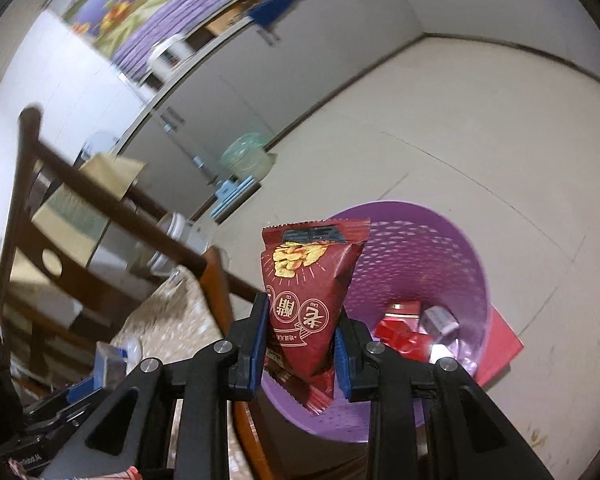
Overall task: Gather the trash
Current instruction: 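Carry both items over the purple wastebasket and open both tools to drop them, then return both tools to the bed over the blue wrappers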
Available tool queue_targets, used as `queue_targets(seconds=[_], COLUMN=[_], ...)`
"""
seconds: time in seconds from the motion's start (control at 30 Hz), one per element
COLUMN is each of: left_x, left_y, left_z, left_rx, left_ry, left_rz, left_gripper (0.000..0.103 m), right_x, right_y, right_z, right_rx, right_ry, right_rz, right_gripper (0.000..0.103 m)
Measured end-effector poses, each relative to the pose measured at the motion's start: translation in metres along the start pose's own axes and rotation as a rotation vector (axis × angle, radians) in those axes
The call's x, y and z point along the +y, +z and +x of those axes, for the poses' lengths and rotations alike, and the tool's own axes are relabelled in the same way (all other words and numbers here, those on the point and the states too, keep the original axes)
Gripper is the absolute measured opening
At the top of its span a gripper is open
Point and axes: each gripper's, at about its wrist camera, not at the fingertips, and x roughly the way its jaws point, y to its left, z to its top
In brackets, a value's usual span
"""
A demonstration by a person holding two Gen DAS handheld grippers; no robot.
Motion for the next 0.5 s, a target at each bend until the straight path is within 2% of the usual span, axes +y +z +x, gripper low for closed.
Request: queue_targets(seconds=[0.13, 0.23, 0.3, 0.37, 0.5], left_x=[-0.022, -0.037, -0.042, -0.042, -0.035], left_y=[0.02, 0.032, 0.037, 0.034, 0.024], left_z=[0.026, 0.043, 0.047, 0.045, 0.042], left_rx=[0.016, 0.026, 0.024, 0.014, 0.013], left_ry=[-0.03, -0.054, -0.054, -0.057, -0.025], left_rz=[0.034, 0.058, 0.06, 0.051, 0.045], left_gripper=[0.055, 0.056, 0.065, 0.075, 0.078], right_x=[-0.014, -0.022, -0.028, -0.03, -0.026], right_y=[0.006, 0.011, 0.013, 0.016, 0.017], right_z=[-0.002, -0.004, -0.004, -0.004, -0.004], right_rx=[-0.007, -0.027, -0.033, -0.037, -0.043], right_ry=[-0.011, -0.059, -0.067, -0.064, -0.064], right_rz=[0.036, 0.054, 0.071, 0.079, 0.059], right_gripper=[0.031, 0.035, 0.048, 0.052, 0.055])
